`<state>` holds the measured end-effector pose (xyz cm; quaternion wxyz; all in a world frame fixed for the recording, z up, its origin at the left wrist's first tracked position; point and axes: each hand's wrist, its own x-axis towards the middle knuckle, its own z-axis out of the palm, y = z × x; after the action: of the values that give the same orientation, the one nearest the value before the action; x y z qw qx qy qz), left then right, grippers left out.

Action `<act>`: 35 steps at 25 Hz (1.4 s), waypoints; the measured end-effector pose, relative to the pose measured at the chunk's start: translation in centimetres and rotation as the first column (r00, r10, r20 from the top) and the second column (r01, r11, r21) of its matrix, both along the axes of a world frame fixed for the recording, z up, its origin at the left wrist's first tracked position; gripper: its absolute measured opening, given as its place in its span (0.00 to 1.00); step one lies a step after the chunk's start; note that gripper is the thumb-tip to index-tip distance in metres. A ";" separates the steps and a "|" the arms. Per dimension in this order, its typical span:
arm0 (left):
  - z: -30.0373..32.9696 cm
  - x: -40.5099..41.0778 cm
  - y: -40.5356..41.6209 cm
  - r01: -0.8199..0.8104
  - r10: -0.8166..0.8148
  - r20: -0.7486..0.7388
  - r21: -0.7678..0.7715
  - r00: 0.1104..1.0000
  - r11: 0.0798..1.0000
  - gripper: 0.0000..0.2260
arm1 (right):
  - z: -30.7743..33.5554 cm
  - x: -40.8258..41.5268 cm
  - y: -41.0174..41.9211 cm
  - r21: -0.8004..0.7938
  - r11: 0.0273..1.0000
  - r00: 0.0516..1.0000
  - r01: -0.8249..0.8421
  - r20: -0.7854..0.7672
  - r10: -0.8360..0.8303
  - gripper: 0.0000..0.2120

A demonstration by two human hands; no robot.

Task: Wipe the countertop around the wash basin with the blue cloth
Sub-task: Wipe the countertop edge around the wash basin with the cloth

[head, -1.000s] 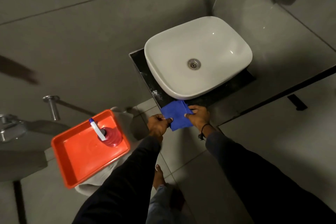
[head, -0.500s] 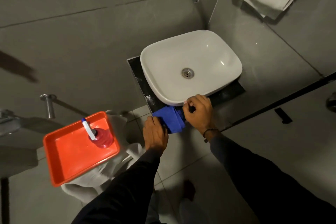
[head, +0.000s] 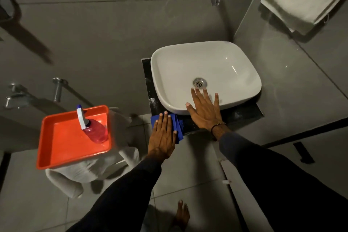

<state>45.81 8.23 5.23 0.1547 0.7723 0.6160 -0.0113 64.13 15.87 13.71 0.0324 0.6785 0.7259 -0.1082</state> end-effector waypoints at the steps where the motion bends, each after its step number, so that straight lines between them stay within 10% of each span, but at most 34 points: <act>1: -0.6 0.2 -0.2 0.000 0.001 -0.022 0.008 1.000 1.000 0.30 | -0.5 0.1 0.0 0.020 1.000 1.000 -0.009 0.009 0.009 0.32; 35: -2.2 -6.5 5.9 0.021 -0.011 0.134 -0.074 0.991 0.997 0.29 | -0.8 -5.2 4.2 0.047 0.984 0.983 0.174 -0.064 -0.171 0.34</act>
<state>39.31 14.10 3.05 0.2243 0.7700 0.5971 0.0161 58.89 20.09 12.88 -0.0164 0.7358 0.6677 -0.1117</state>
